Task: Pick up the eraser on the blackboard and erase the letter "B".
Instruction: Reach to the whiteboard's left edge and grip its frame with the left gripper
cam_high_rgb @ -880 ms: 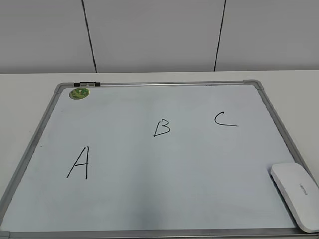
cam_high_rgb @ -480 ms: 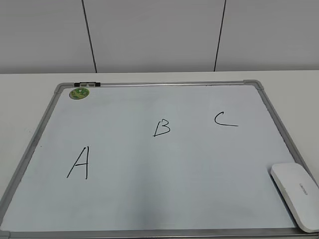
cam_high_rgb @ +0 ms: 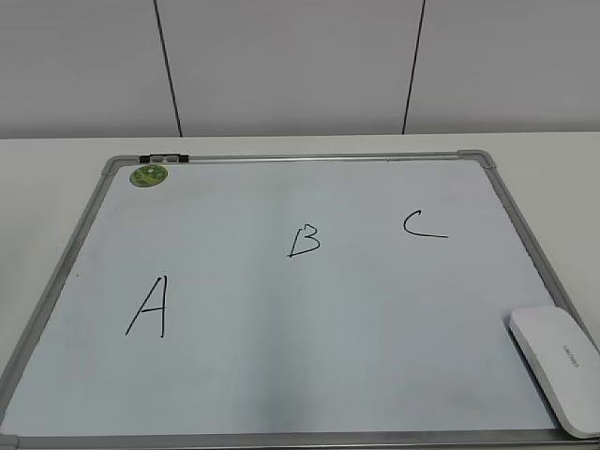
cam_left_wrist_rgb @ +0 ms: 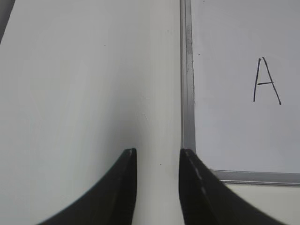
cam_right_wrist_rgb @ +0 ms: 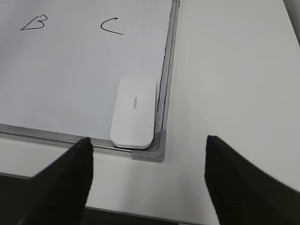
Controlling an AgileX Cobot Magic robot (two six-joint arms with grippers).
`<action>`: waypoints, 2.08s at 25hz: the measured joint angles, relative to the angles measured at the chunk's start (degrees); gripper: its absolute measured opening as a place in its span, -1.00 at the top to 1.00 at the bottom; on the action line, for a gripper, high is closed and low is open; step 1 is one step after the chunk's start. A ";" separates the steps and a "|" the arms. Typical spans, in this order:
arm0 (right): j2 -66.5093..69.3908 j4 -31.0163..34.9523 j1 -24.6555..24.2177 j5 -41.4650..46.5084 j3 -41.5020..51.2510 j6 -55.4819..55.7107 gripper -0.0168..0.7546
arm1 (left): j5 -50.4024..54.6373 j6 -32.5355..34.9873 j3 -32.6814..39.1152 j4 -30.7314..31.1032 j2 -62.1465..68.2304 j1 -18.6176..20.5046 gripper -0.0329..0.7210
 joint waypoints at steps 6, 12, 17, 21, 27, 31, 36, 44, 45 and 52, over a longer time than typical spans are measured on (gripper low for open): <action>0.00 0.00 0.00 0.00 0.00 0.00 -0.47 | -3.11 -0.13 -7.29 -1.63 15.27 0.00 0.26; 0.00 0.00 0.00 0.00 0.00 0.00 -0.47 | -3.70 -0.13 -17.62 -2.89 30.63 0.00 0.26; 0.00 0.00 0.00 0.00 0.00 0.00 -0.47 | -3.36 -0.13 -24.64 -3.50 41.29 0.00 0.26; 0.00 0.00 0.00 0.00 0.00 0.00 -0.47 | -2.45 -0.16 -28.17 -3.50 47.71 0.00 0.26; 0.00 0.00 0.00 0.00 0.00 0.00 -0.47 | -0.04 -0.16 -33.06 -3.50 56.04 -0.48 0.26; 0.00 0.00 0.00 0.00 0.00 0.00 -0.47 | 1.02 1.47 -36.22 -3.40 60.75 -1.64 0.26; 0.00 0.00 0.00 0.00 0.00 0.00 -0.47 | 1.47 3.13 -40.41 -3.20 66.79 -2.10 0.26; 0.00 -6.22 0.00 0.00 0.00 0.00 -0.47 | 2.42 3.13 -43.65 -3.57 75.24 -2.10 0.26; 0.00 -6.43 0.00 0.00 0.00 0.00 -0.47 | 2.12 3.13 -43.74 -3.71 75.87 -2.10 0.26; 0.00 -6.70 0.00 0.00 0.00 0.00 -0.47 | -0.09 3.13 -44.38 -5.41 80.27 -2.10 0.26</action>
